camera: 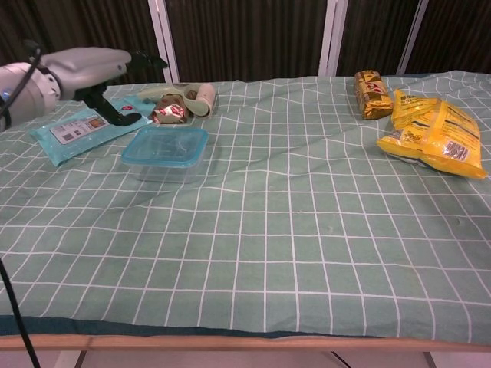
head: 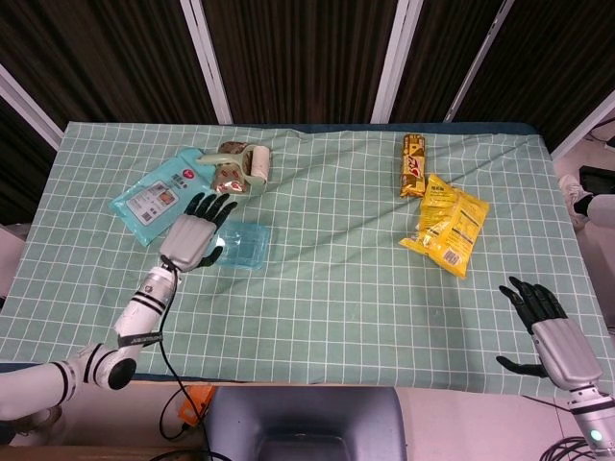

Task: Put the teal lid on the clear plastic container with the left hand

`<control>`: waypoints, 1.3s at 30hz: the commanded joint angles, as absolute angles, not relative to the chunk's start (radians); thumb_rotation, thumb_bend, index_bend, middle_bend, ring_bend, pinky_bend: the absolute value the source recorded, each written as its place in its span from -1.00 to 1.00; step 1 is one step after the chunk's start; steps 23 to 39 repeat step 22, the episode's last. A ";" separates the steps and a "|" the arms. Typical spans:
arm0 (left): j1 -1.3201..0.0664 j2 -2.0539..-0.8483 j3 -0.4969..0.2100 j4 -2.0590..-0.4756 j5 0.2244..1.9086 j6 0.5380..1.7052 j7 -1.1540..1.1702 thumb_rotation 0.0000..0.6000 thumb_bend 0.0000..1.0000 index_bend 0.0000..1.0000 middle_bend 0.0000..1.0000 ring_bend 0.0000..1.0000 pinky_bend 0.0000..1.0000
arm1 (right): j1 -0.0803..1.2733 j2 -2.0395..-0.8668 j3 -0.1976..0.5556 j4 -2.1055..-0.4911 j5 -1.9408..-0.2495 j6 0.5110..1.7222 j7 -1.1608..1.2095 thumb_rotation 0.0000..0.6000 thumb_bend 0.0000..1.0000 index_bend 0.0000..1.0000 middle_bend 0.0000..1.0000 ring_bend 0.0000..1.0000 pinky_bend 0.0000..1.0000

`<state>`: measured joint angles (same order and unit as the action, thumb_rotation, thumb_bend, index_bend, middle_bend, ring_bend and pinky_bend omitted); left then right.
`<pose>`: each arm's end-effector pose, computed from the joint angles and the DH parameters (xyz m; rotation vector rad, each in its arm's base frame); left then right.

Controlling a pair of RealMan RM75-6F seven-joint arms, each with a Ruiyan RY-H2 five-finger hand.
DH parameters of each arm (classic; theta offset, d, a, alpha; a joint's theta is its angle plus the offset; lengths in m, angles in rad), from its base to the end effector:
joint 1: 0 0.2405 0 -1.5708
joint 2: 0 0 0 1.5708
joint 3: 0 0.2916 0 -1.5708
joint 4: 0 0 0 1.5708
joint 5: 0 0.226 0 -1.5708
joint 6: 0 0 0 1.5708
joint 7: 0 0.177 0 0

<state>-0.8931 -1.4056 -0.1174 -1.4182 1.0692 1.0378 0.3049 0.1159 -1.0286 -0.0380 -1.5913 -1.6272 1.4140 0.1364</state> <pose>-0.1532 0.4583 0.0287 -1.8126 -0.6987 -0.9221 -0.3494 -0.2066 0.1606 1.5775 -0.9794 0.8875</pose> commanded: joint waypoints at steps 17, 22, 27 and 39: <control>-0.272 -1.344 0.167 -1.451 1.486 1.647 0.161 1.00 -0.26 -1.00 -1.00 -1.00 -1.00 | 0.125 -1.097 -0.035 -1.630 -1.597 1.368 -0.074 1.00 -0.65 -1.00 -1.00 -1.00 -1.00; -0.266 -1.337 0.160 -1.457 1.488 1.634 0.156 1.00 -0.26 -1.00 -1.00 -1.00 -1.00 | 0.124 -1.098 -0.032 -1.630 -1.590 1.367 -0.078 1.00 -0.65 -1.00 -1.00 -1.00 -1.00; -0.266 -1.337 0.160 -1.457 1.488 1.634 0.156 1.00 -0.26 -1.00 -1.00 -1.00 -1.00 | 0.124 -1.098 -0.032 -1.630 -1.590 1.367 -0.078 1.00 -0.65 -1.00 -1.00 -1.00 -1.00; -0.266 -1.337 0.160 -1.457 1.488 1.634 0.156 1.00 -0.26 -1.00 -1.00 -1.00 -1.00 | 0.124 -1.098 -0.032 -1.630 -1.590 1.367 -0.078 1.00 -0.65 -1.00 -1.00 -1.00 -1.00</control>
